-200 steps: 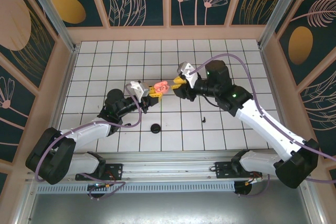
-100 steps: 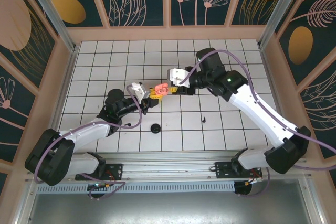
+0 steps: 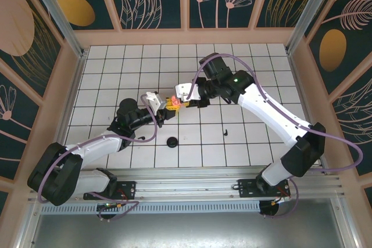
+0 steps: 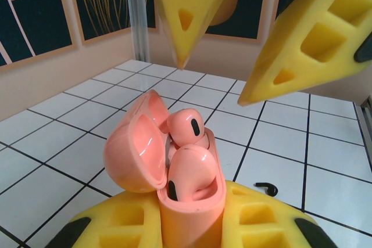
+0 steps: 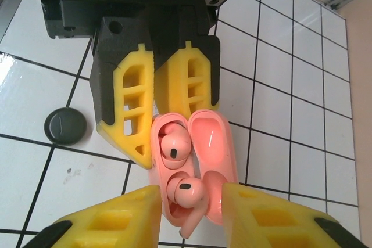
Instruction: Insert the wireless bluetooth earbuds into the charging case
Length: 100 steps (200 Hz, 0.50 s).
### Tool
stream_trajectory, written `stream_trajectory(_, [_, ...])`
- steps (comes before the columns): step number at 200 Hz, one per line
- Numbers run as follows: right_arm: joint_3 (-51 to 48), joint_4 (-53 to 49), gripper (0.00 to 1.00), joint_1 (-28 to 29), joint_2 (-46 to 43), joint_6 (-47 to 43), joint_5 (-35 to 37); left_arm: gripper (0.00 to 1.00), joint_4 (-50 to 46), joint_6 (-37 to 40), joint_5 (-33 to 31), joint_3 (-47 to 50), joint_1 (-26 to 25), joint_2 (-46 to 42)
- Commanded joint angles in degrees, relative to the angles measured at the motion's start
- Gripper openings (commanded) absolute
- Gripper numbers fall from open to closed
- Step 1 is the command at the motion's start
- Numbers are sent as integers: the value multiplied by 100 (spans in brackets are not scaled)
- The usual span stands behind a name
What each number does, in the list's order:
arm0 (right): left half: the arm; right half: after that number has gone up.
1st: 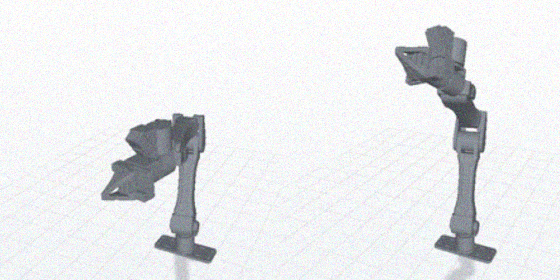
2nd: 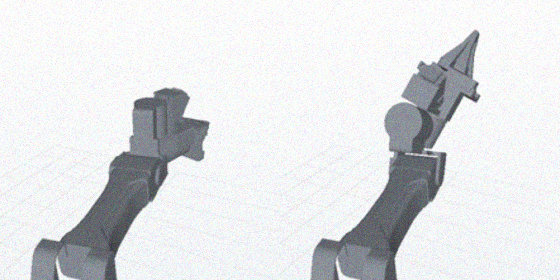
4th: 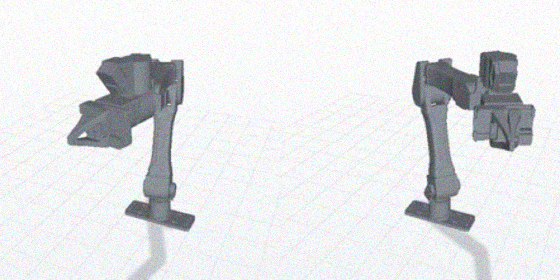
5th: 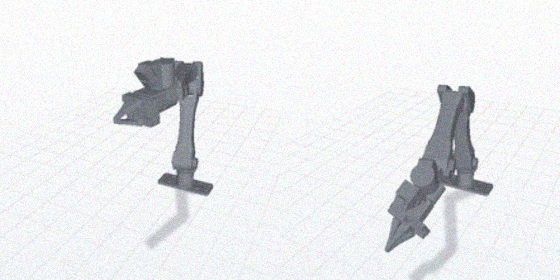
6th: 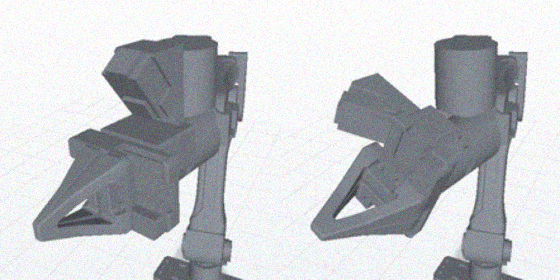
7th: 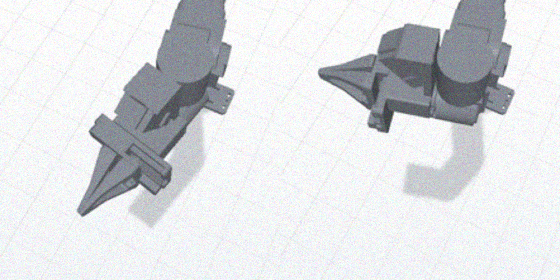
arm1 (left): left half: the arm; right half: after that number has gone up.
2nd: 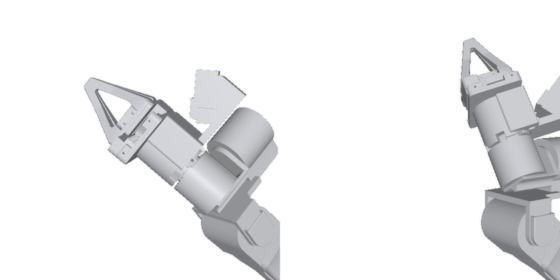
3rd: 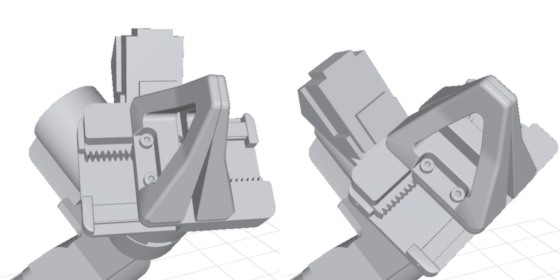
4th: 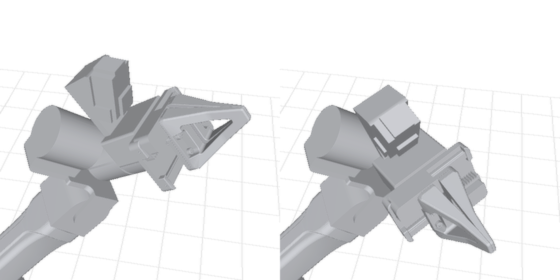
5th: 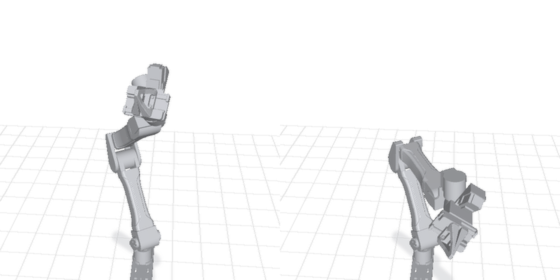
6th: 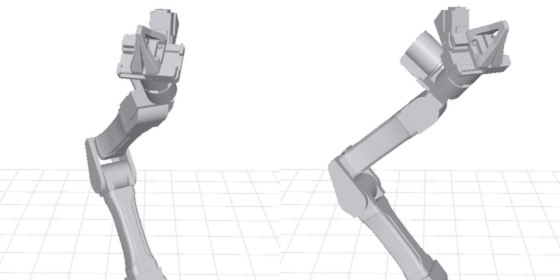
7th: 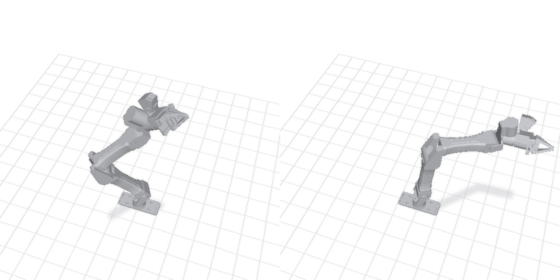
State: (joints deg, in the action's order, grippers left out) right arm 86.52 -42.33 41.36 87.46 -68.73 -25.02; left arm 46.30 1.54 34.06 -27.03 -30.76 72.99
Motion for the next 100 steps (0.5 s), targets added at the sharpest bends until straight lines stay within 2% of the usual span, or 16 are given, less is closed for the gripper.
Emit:
stream_trajectory(1, [250, -344, 33, 60, 119, -210, 59, 8, 72, 126, 111, -149, -34, -154])
stream_trajectory(100, [294, -235, 33, 91, 297, -256, 150, 8, 89, 98, 160, -156, -39, -140])
